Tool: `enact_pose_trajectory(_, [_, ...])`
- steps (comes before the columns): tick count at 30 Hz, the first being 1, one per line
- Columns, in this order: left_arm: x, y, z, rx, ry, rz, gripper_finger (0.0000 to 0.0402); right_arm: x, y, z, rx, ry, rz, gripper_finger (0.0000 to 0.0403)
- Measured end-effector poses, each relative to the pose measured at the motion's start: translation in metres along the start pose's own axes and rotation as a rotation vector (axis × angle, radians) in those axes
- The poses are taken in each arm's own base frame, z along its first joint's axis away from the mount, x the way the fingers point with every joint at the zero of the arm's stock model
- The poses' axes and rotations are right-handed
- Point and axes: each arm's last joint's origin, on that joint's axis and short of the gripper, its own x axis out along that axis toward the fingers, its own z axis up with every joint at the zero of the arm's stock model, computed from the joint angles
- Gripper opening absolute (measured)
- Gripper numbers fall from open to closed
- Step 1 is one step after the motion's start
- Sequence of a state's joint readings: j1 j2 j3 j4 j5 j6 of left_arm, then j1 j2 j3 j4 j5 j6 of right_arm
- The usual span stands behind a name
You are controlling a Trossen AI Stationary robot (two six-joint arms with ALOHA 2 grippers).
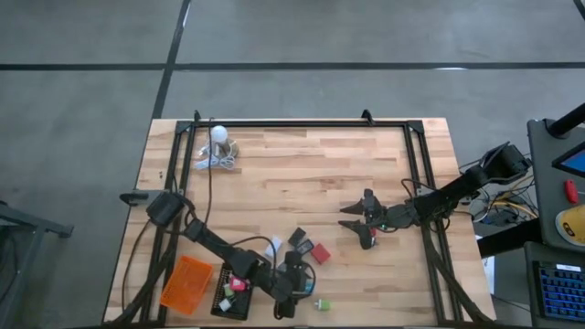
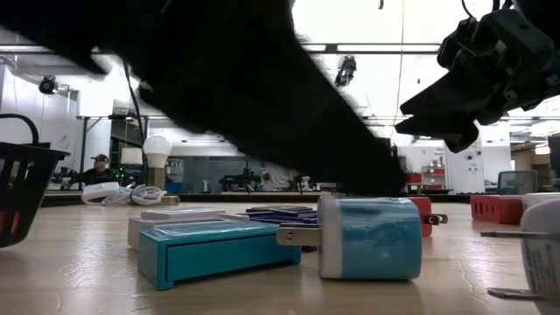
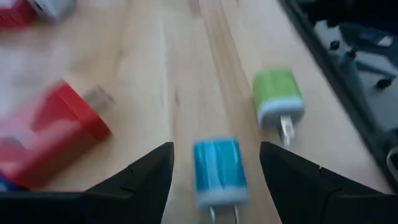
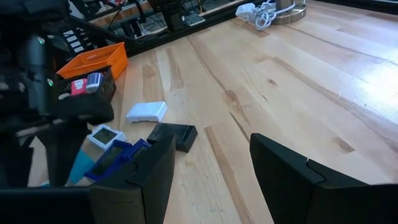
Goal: Pick & Place Office items
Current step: Put the blue charger adapter into the black basket
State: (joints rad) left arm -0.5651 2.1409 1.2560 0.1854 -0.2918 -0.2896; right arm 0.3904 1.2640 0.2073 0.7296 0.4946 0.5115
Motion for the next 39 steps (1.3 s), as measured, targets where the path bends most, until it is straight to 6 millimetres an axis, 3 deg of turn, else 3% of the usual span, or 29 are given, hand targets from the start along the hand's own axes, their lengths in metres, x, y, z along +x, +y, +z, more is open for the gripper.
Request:
enact_pose_trajectory(15, [0.0079,0.0009,-0.0086,-0.039,0.018,0.015,0.0236,0.0,0.0,0.0,-0.016,0.0,-0.001,0.0203])
enact_pose_trajectory(26, [0.0079,0.0011,-0.0093,-0.041,0.022,0.019,0.0127,0.0,-0.0001,0.0,-0.016,0.0,-0.001,0.0203])
enact_pose_trajectory(39, [0.0043,0.0011,-0.0048,-0.013,0.012,0.021,0.0143,0.0,-0.0001,0.0,-0.016,0.0,-0.001,0.0203])
